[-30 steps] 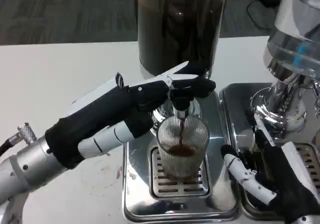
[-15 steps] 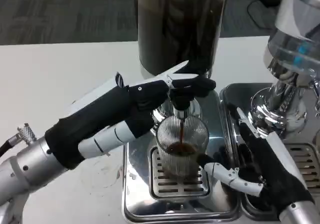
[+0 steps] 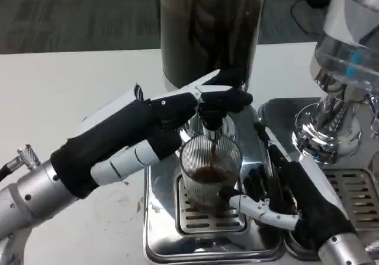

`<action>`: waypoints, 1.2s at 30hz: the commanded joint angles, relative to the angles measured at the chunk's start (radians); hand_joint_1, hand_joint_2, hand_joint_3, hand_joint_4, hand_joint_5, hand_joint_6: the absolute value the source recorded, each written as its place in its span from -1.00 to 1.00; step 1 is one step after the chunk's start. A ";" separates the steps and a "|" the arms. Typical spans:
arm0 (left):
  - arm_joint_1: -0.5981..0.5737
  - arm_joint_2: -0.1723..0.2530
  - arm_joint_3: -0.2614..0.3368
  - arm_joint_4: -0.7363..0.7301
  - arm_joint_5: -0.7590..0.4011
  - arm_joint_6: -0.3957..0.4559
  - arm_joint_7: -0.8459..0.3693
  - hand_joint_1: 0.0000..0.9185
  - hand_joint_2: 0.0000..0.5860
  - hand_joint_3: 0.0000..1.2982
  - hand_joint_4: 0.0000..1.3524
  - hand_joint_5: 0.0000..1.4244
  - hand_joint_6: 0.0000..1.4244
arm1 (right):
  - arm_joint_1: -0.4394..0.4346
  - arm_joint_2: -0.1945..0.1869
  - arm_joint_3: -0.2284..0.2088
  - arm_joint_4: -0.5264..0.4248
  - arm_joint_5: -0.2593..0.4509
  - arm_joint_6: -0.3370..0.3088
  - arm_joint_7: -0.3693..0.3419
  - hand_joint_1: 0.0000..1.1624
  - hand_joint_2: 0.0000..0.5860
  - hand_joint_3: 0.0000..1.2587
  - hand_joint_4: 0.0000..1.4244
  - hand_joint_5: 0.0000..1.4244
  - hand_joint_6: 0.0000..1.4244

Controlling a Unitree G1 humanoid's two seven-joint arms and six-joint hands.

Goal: Grasp the cup under the faucet to collect the drink, then remove the cup.

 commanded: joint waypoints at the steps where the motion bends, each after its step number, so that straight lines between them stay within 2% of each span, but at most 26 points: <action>1: 0.023 0.013 0.002 -0.011 0.019 0.023 -0.005 -1.00 -0.38 -0.62 -1.00 -0.75 -0.87 | -0.010 -0.002 0.004 0.017 0.044 -0.049 0.032 0.16 -0.49 -1.00 -1.00 -1.00 -1.00; 9: 0.028 0.010 0.015 -0.017 0.016 0.031 -0.002 -1.00 -0.34 -0.62 -1.00 -0.73 -0.87 | -0.010 0.010 0.011 0.051 0.073 -0.095 0.040 0.18 -0.51 -1.00 -1.00 -1.00 -1.00; 12: 0.026 0.013 0.019 -0.017 0.014 0.034 -0.004 -1.00 -0.33 -0.61 -1.00 -0.73 -0.87 | -0.017 0.014 0.020 0.075 0.075 -0.135 0.039 0.18 -0.51 -1.00 -1.00 -1.00 -1.00; 18: 0.022 0.038 0.045 -0.026 0.001 0.055 -0.018 -1.00 -0.33 -0.60 -1.00 -0.73 -0.87 | -0.034 0.053 0.038 0.127 0.056 -0.185 0.009 0.18 -0.51 -1.00 -1.00 -1.00 -1.00; 23: 0.022 0.048 0.066 -0.033 -0.008 0.068 -0.016 -1.00 -0.33 -0.60 -1.00 -0.72 -0.87 | -0.037 0.074 0.049 0.159 0.038 -0.217 -0.027 0.23 -0.52 -1.00 -1.00 -1.00 -0.91; 27: 0.030 0.023 0.098 -0.038 -0.002 0.046 0.022 -1.00 -0.32 -0.60 -1.00 -0.72 -0.88 | -0.036 0.075 0.052 0.166 0.031 -0.233 -0.036 0.27 -0.55 -1.00 -1.00 -1.00 -0.87; 31: 0.040 -0.007 0.146 -0.045 0.002 0.021 0.076 -1.00 -0.31 -0.65 -1.00 -0.82 -0.97 | -0.035 0.080 0.057 0.175 0.032 -0.244 -0.041 0.27 -0.55 -1.00 -1.00 -1.00 -0.84; 36: 0.060 -0.023 0.190 -0.047 0.010 0.007 0.119 -1.00 -0.27 -0.66 -1.00 -0.87 -0.99 | -0.036 0.080 0.062 0.186 0.028 -0.267 -0.050 0.28 -0.54 -1.00 -1.00 -1.00 -0.80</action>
